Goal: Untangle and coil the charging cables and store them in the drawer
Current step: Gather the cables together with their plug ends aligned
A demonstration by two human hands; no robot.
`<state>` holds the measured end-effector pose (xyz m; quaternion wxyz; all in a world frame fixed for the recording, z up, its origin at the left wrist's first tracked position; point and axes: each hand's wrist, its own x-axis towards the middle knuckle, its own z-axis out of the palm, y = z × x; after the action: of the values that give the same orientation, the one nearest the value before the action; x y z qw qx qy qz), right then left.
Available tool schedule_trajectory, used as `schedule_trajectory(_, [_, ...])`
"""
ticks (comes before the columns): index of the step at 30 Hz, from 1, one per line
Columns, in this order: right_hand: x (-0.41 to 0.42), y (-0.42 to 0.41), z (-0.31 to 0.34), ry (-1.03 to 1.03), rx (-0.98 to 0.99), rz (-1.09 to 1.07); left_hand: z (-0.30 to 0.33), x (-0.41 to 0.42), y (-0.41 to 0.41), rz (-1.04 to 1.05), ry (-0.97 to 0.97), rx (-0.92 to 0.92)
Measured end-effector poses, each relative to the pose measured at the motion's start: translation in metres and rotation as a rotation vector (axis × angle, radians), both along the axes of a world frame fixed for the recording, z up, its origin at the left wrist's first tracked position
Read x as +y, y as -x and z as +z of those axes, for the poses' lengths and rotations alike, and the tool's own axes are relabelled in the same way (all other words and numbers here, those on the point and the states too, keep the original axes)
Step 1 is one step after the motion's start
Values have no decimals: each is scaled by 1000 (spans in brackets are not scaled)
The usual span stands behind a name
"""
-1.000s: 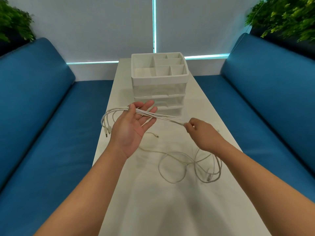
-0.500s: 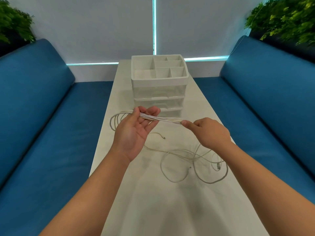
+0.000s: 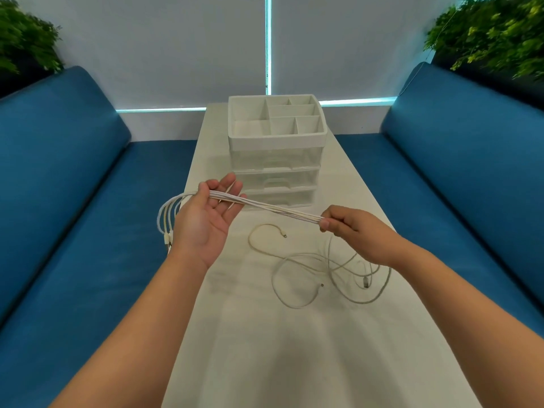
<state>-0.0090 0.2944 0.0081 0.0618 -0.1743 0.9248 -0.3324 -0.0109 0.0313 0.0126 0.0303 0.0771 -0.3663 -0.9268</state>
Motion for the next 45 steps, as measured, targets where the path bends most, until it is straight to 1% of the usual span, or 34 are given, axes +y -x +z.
schedule_trajectory(2, [-3,-1,1,-95,107,-39,-2,3,1,25,-15,-9])
schedule_trajectory(3, [-5,-2,1,-103,139,-48,-2,4,1,45,-23,-12])
schedule_trajectory(7, [-14,-4,13,-41,158,-8,-2,6,-1,124,-68,-17])
schedule_trajectory(10, [-19,-4,33,64,195,13,2,6,-4,39,-37,-14])
schedule_trajectory(12, [-21,-3,48,140,233,-3,7,9,-7,-84,40,-11])
schedule_trajectory(15, [-23,1,66,198,284,-18,12,20,-9,-294,219,39])
schedule_trajectory(19, [-31,6,77,166,331,-7,28,48,-9,-483,556,155])
schedule_trajectory(21, [-34,9,76,123,337,-4,38,65,-8,-514,631,186])
schedule_trajectory(23, [-36,10,75,132,308,-2,46,78,-6,-491,585,205])
schedule_trajectory(26, [-35,9,80,170,267,32,49,86,-3,-390,423,184])
schedule_trajectory(28, [-36,7,83,174,265,46,49,87,-4,-326,376,207])
schedule_trajectory(31, [-36,5,77,150,229,24,51,82,-5,-268,250,261])
schedule_trajectory(34, [-29,4,63,118,136,-19,53,63,-1,-239,108,262])
schedule_trajectory(40, [-36,1,47,257,78,27,44,38,-1,-151,-12,207])
schedule_trajectory(43, [-37,1,44,339,-28,44,42,31,-1,-111,-65,201])
schedule_trajectory(44, [-37,1,43,338,-35,33,42,30,-2,-103,-64,202])
schedule_trajectory(45, [-37,1,43,299,4,9,41,29,-2,-99,-52,205])
